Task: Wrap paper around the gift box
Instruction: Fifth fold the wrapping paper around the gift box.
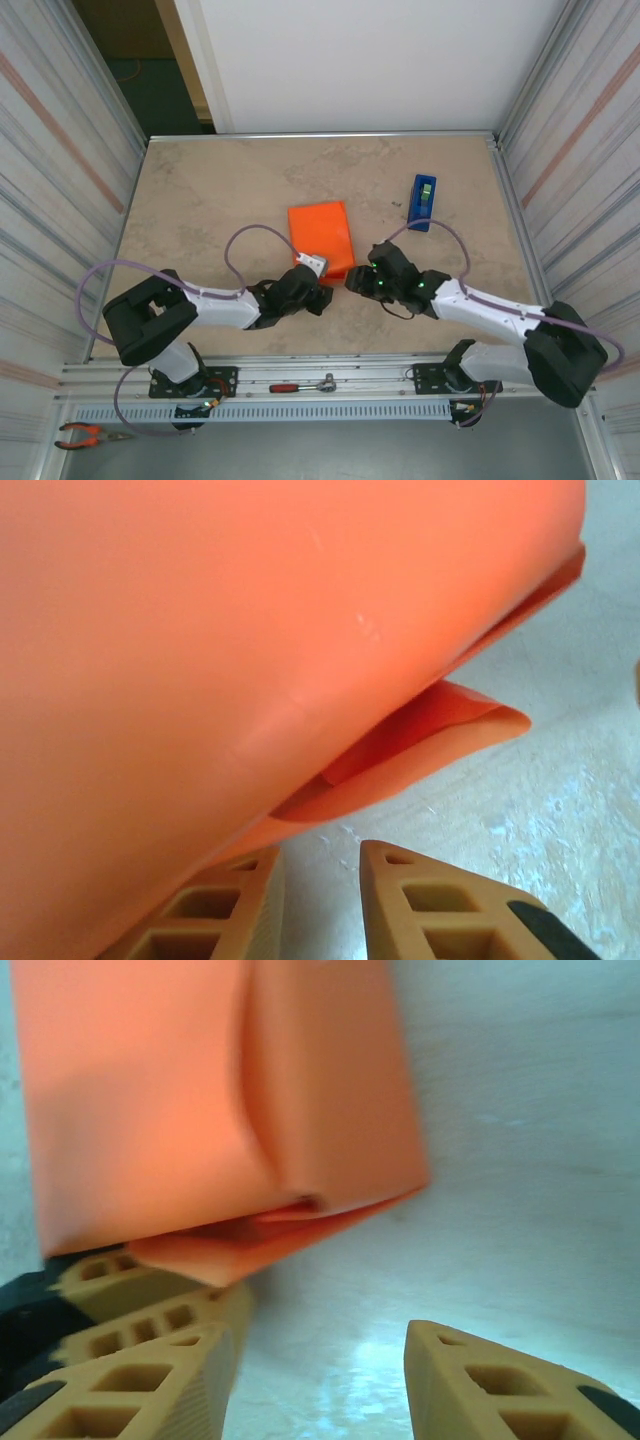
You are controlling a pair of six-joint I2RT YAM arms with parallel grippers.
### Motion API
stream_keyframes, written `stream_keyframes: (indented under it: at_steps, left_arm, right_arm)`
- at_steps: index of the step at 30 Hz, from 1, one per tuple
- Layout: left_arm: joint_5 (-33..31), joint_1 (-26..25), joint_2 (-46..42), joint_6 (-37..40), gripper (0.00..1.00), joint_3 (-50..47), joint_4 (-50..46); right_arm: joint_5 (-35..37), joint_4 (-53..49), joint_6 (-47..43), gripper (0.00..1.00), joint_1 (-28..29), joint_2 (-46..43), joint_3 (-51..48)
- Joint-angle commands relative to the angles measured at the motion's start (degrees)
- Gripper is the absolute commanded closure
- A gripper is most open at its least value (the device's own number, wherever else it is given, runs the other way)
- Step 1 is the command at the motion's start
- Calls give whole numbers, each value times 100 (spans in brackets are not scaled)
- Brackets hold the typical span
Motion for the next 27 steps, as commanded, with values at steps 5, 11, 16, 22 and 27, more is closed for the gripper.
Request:
stream_keyframes:
  at_steps: [5,11,16,22,27]
  left_arm:
    - [-418,16,-190,-203,74,101,-154]
    - [-402,17,-295,-162,74,120,-328]
    - [-357,25,-320,-167,73,89,-378]
    - [-222,77,-489,-16,73,125,-595]
    - [305,335,-1402,651,69,161,-1147]
  right_arm:
    - [-412,719,-30,98,-191,-7,-672]
    - [-362,1625,-33,100,184,707,-588]
    - [-243,2091,-16,100,357,1400,-285]
    - [-237,2343,-56,100,156,1931,93]
    - [-517,2308,-187,100,-87,2111,342]
